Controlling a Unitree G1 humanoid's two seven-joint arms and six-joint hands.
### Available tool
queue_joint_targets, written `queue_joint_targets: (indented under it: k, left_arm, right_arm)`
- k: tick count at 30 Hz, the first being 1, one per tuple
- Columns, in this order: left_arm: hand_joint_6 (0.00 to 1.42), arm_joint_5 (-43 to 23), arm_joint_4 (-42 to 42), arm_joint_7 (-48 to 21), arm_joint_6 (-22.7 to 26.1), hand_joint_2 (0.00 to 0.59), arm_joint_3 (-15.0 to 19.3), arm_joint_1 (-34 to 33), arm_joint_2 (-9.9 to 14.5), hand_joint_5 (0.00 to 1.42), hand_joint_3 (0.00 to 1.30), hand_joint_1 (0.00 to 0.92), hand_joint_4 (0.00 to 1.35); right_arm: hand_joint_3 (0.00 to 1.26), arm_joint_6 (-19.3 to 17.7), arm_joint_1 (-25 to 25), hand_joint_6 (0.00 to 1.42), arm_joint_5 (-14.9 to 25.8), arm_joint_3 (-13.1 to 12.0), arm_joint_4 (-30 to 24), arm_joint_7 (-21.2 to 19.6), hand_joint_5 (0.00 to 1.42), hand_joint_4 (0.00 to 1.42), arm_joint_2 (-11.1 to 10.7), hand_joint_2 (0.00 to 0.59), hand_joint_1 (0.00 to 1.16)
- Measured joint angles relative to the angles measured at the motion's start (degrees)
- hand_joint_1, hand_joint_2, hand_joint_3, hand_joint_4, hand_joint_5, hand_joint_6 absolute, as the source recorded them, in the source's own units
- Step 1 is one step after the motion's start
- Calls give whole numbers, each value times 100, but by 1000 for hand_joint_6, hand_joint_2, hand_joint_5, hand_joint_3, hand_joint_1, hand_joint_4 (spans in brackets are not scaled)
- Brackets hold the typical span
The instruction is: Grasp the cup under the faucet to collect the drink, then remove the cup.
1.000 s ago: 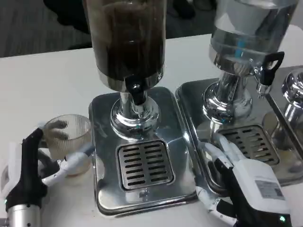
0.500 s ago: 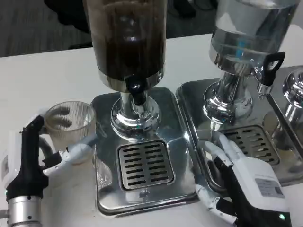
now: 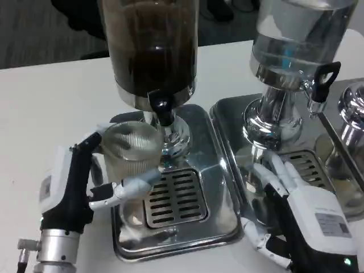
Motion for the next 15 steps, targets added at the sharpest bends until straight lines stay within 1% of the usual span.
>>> queue_joint_targets:
  k: [5,8,12,15]
  left_arm:
    - [1239,259,30,-21,1,0,-242,-25,-121,1089,917,742,991]
    - [1240,363,199,26,51,0,-354,-173,-260,1089,917,743,991]
    - [1242,773,348,279,216,0,-607,-390,-305,1089,917,748,1002]
    - [1229,926,610,470,280,0,-736,-603,-412,1089,917,750,1004]
  right_arm:
    - [165,4,88,166,-31,-18,-173,-20,26,0,42,488,386]
    - [165,5,95,166,-50,-22,-193,-25,26,0,64,488,386]
    - [165,18,131,166,-86,-32,-263,-33,20,0,93,488,386]
    - [165,37,149,165,-267,-34,-386,-91,18,0,76,488,386]
